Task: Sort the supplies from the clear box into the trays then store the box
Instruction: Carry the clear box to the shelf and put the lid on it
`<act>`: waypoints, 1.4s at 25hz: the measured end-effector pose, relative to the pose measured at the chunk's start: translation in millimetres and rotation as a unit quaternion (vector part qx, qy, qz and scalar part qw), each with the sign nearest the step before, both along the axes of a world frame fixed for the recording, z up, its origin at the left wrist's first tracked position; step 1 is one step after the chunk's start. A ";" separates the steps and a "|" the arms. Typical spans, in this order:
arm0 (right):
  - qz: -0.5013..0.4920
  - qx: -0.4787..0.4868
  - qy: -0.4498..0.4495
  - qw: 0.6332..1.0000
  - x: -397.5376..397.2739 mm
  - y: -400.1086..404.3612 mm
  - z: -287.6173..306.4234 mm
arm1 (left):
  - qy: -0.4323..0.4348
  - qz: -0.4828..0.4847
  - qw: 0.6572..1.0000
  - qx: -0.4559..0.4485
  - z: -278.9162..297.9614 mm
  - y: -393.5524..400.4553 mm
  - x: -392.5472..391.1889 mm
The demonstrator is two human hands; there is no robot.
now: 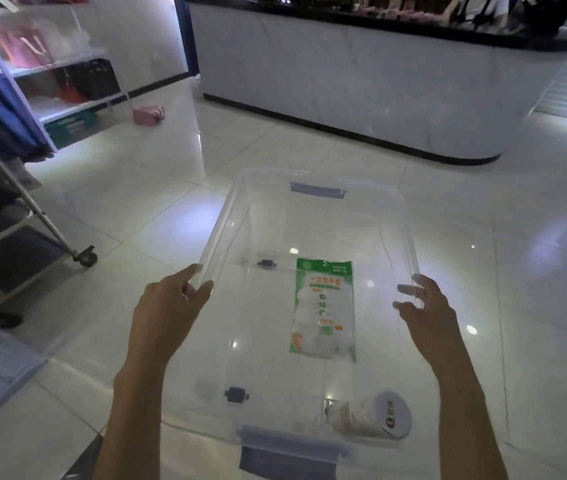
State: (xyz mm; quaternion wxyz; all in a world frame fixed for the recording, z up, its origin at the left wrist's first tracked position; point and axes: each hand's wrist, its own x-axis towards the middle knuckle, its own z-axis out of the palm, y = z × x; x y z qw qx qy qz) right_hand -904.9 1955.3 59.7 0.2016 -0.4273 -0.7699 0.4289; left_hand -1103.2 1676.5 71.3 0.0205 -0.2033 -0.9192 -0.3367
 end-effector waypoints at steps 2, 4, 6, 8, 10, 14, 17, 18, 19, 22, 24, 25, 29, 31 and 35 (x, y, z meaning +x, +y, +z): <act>0.032 -0.003 -0.014 0.999 -53.0 22.7 -7.9 | -0.003 0.020 1.000 -0.012 -10.2 12.1 -40.6; 0.064 -0.011 -0.020 0.998 -117.8 49.5 -14.7 | -0.005 0.046 0.999 -0.029 -14.7 27.9 -90.9; 0.099 -0.016 -0.004 0.995 -190.9 80.9 -16.3 | -0.006 0.071 0.997 -0.041 -13.8 47.3 -147.4; 0.127 -0.011 0.006 0.992 -261.3 110.9 -14.1 | 0.002 0.095 0.995 -0.043 -5.7 67.2 -199.8; 0.162 0.003 0.025 0.987 -324.7 132.7 -8.0 | 0.014 0.121 0.992 -0.026 1.1 82.2 -245.0; 0.231 0.037 0.030 0.972 -431.4 160.5 -1.2 | 0.029 0.180 0.983 -0.029 7.6 102.0 -327.8; 0.261 0.029 0.017 0.965 -493.3 179.3 -6.9 | 0.022 0.192 0.980 -0.034 5.6 116.1 -388.3; 0.260 0.019 0.016 0.965 -511.1 184.5 -9.2 | 0.019 0.188 0.981 -0.041 4.2 121.7 -406.7; 0.257 0.011 0.013 0.966 -533.1 191.0 -13.1 | 0.014 0.184 0.981 -0.052 0.0 128.7 -430.0; 0.231 0.000 0.004 0.973 -607.1 214.4 -23.0 | 0.005 0.157 0.984 -0.082 -14.1 156.9 -509.9; 0.212 0.000 0.005 0.977 -665.7 234.5 -24.3 | -0.009 0.139 0.986 -0.087 -20.0 177.0 -577.7; 0.207 0.002 0.004 0.978 -693.7 242.8 -20.3 | -0.010 0.132 0.987 -0.095 -18.7 186.4 -610.3; 0.180 0.022 0.007 0.983 -803.4 284.0 -6.1 | 0.010 0.108 0.990 -0.094 -0.9 241.0 -745.2; 0.154 0.016 0.009 0.988 -846.5 306.2 -4.0 | 0.033 0.101 0.991 -0.078 4.9 271.3 -798.9; 0.114 -0.001 0.029 0.993 -914.2 351.3 -11.2 | 0.059 0.079 0.993 -0.061 -1.5 323.5 -876.8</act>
